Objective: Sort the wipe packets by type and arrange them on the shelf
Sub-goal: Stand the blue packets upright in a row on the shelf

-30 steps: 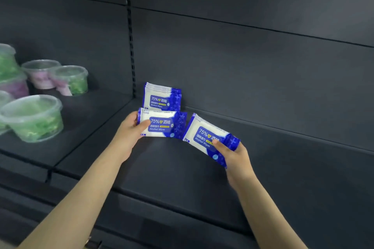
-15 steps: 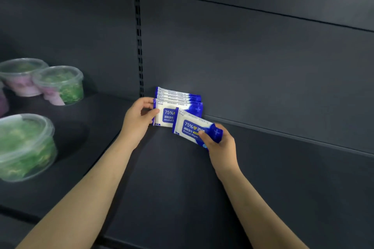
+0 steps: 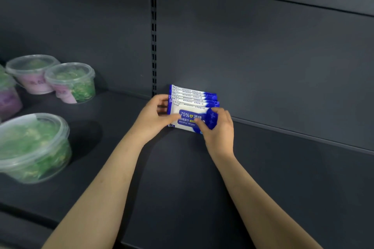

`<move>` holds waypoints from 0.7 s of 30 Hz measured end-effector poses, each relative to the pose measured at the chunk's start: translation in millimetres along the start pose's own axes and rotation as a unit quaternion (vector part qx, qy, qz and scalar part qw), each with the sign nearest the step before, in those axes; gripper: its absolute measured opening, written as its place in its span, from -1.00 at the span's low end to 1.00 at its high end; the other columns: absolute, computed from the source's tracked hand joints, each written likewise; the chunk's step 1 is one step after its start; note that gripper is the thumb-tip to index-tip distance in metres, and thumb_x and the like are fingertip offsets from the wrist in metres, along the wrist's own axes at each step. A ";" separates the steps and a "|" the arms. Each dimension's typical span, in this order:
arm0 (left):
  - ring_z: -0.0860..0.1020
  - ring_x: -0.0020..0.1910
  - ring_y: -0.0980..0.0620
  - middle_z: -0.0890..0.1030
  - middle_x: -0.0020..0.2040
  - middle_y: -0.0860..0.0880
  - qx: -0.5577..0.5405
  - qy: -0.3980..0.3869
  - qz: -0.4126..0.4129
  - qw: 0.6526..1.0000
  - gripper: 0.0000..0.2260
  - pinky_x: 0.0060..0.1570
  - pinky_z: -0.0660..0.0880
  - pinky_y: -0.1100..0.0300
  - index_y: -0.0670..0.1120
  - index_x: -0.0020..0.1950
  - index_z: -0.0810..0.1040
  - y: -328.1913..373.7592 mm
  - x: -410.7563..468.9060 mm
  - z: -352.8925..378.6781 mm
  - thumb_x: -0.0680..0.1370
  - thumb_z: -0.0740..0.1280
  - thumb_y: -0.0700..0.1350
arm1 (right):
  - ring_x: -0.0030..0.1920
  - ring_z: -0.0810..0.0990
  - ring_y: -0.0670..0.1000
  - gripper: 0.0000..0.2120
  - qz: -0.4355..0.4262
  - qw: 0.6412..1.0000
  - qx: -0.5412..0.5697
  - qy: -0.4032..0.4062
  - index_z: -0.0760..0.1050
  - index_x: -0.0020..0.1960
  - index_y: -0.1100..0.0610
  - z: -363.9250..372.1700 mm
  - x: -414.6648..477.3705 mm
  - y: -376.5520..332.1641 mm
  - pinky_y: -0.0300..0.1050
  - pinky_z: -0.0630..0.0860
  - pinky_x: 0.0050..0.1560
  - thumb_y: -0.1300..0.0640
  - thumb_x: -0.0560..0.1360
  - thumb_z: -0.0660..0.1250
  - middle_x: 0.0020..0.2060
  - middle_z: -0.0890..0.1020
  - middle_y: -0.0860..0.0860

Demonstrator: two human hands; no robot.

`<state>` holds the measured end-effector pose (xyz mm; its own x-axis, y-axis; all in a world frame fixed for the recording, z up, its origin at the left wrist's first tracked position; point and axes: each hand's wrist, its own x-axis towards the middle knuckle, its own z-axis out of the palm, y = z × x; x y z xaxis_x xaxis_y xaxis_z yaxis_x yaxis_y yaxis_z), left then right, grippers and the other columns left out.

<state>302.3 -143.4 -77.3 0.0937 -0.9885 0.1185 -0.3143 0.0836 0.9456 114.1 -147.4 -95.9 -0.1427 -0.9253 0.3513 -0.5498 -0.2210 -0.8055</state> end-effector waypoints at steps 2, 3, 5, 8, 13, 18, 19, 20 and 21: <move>0.53 0.04 0.28 0.49 0.16 0.18 0.082 -0.019 0.020 0.996 -0.44 -0.20 0.42 0.44 0.11 0.37 0.34 -2.6 -2.0 0.0 0.46 0.50 -0.16 | 0.12 0.45 -0.09 -0.50 0.004 1.000 -0.006 0.024 0.42 0.21 0.11 0.9 0.4 2.4 -0.19 0.46 0.05 -0.02 0.40 0.56 0.08 0.45 -0.12; 0.52 0.01 0.27 0.48 0.17 0.16 0.100 -0.018 0.023 0.995 -0.42 -0.20 0.39 0.42 0.11 0.39 0.31 -3.5 -2.1 0.6 0.47 0.49 -0.17 | 0.11 0.47 -0.08 -0.50 0.019 0.999 0.007 0.025 0.39 0.17 0.07 -0.1 0.0 3.8 -0.16 0.48 0.04 -0.03 0.38 0.57 0.08 0.46 -0.11; 0.52 -0.02 0.22 0.46 0.16 0.12 0.110 -0.009 0.023 0.994 -0.42 -0.20 0.37 0.40 0.09 0.40 0.29 -4.2 -1.3 1.3 0.48 0.48 -0.19 | 0.12 0.50 -0.07 -0.49 0.045 0.998 0.039 -0.001 0.32 0.14 -0.02 -3.5 -1.4 7.8 -0.16 0.51 0.04 0.02 0.37 0.58 0.10 0.47 -0.09; 0.54 -0.04 0.18 0.47 0.16 0.10 0.117 -0.003 0.026 0.993 -0.43 -0.19 0.39 0.37 0.10 0.38 0.29 -5.1 0.5 1.5 0.49 0.47 -0.19 | 0.11 0.54 -0.05 -0.45 0.035 0.998 0.037 -0.034 0.33 0.25 0.00 -8.3 -4.0 14.3 -0.29 0.50 0.03 0.17 0.40 0.55 0.18 0.48 -0.06; 0.56 -0.06 0.19 0.48 0.11 0.13 0.107 0.020 0.027 0.994 -0.48 -0.22 0.41 0.39 0.10 0.31 0.30 -7.0 2.3 4.6 0.49 0.48 -0.19 | -0.02 0.53 -0.09 -0.49 0.027 0.999 0.005 -0.031 0.36 0.31 0.09 -5.7 2.2 13.0 -0.55 0.37 -0.17 0.27 0.45 0.49 0.19 0.48 -0.02; 0.56 -0.09 0.20 0.49 0.05 0.14 0.088 0.038 0.015 0.995 -0.52 -0.25 0.41 0.41 0.05 0.25 0.31 -9.1 2.8 6.2 0.47 0.50 -0.15 | -0.06 0.53 -0.12 -0.49 0.039 0.999 -0.001 -0.033 0.36 0.29 0.08 -4.9 2.2 16.1 -0.52 0.38 -0.19 0.24 0.44 0.50 0.17 0.51 -0.03; 0.56 -0.09 0.21 0.49 0.08 0.11 0.086 0.039 0.010 0.995 -0.51 -0.25 0.41 0.41 0.03 0.27 0.32 -9.5 2.4 5.8 0.47 0.50 -0.15 | -0.06 0.54 -0.12 -0.49 0.047 0.998 0.006 -0.034 0.37 0.28 0.07 -6.0 2.0 15.5 -0.49 0.39 -0.19 0.22 0.43 0.52 0.16 0.53 -0.02; 0.56 -0.08 0.22 0.50 0.12 0.09 0.083 0.041 0.006 0.996 -0.50 -0.25 0.40 0.41 0.01 0.30 0.34 -9.8 1.5 5.2 0.47 0.50 -0.15 | -0.06 0.55 -0.11 -0.48 0.054 0.998 0.013 -0.036 0.37 0.27 0.06 -7.7 2.0 15.4 -0.47 0.41 -0.19 0.20 0.42 0.53 0.14 0.54 -0.02; 0.56 -0.07 0.22 0.50 0.16 0.07 0.078 0.044 0.000 0.996 -0.48 -0.24 0.40 0.41 0.00 0.32 0.35 -10.1 0.1 4.6 0.46 0.51 -0.16 | -0.05 0.56 -0.11 -0.48 0.059 0.997 0.023 -0.041 0.38 0.27 0.06 -10.5 1.1 15.2 -0.46 0.42 -0.18 0.18 0.41 0.55 0.13 0.55 -0.02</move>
<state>301.2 -144.9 -88.2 0.1747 -0.9729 0.1517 -0.4559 0.0566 0.8882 96.9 -148.6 -102.8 -0.1356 -0.9676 0.2132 -0.4942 -0.1205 -0.8610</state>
